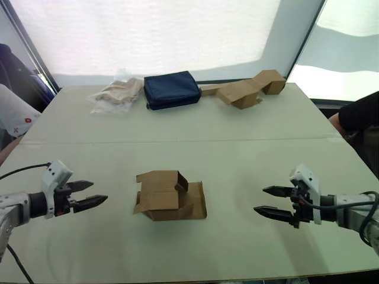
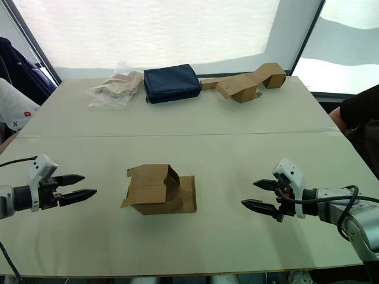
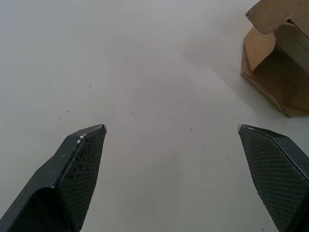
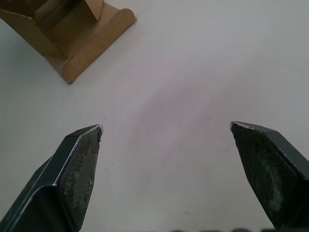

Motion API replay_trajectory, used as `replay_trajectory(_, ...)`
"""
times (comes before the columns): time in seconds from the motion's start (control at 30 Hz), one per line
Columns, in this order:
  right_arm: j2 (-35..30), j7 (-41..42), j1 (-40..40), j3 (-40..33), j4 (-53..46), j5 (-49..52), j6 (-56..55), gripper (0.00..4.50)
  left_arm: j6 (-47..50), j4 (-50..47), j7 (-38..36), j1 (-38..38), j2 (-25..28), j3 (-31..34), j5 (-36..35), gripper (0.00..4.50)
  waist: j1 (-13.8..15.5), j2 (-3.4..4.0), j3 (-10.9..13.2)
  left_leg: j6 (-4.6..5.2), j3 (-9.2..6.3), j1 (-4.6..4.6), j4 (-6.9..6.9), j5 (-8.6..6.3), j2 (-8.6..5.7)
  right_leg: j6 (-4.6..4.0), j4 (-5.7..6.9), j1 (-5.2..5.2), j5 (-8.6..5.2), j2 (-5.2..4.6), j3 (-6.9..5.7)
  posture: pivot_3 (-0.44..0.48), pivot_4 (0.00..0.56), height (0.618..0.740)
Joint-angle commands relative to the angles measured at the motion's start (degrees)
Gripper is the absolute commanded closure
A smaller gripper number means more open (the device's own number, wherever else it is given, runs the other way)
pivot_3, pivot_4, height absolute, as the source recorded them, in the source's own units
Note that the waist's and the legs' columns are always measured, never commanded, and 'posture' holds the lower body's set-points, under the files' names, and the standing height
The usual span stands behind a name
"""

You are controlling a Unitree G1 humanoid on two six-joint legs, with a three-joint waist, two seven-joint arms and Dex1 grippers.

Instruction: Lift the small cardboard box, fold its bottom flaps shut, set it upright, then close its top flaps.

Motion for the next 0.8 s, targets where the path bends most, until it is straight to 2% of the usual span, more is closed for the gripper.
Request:
replay_trajectory(0.03, 0.40, 0.60, -0.10, -0.22, -1.06, -0.24, -0.62, 0.07, 0.44, -0.67, 0.05, -0.05, 0.14, 2.02, -1.01, 0.00, 0.05, 0.00, 0.00, 0.00, 0.00, 0.00, 0.00, 0.00, 0.00, 0.00, 0.01, 0.00, 0.00, 0.00, 0.00, 0.000, 0.150, 0.740)
replay_trajectory(0.53, 1.06, 1.45, -0.42, 0.27, -0.71, -1.76, -2.62, 0.07, 2.94, -1.43, 1.70, -1.33, 0.11, 2.26, -2.51, 0.00, 0.10, 0.00, 0.00, 0.00, 0.00, 0.02, 0.02, 0.00, 0.00, 0.00, 0.05, 0.00, 0.00, 0.02, 0.00, 0.000, 0.150, 0.740)
replay_trajectory(0.67, 1.03, 1.73, -3.30, 2.30, 0.79, -3.67, -3.71, 0.07, 2.98, -0.41, 2.35, -2.32, 1.24, 0.07, -0.43, 0.00, -0.01, 0.00, 0.00, 0.00, 0.00, 0.02, 0.02, 0.00, -0.01, 0.00, 0.06, 0.00, 0.00, 0.05, 0.00, 0.000, 0.150, 0.740)
replay_trajectory(0.8, 0.41, 3.00, -5.37, 2.87, 1.83, -4.15, -3.43, 0.07, 5.15, 0.46, 2.70, -4.43, 0.88, 1.31, -1.97, 0.00, 0.14, 0.01, -0.01, 0.00, 0.01, 0.04, 0.06, 0.00, 0.00, 0.00, 0.09, 0.00, 0.00, 0.08, 0.00, 0.000, 0.150, 0.740)
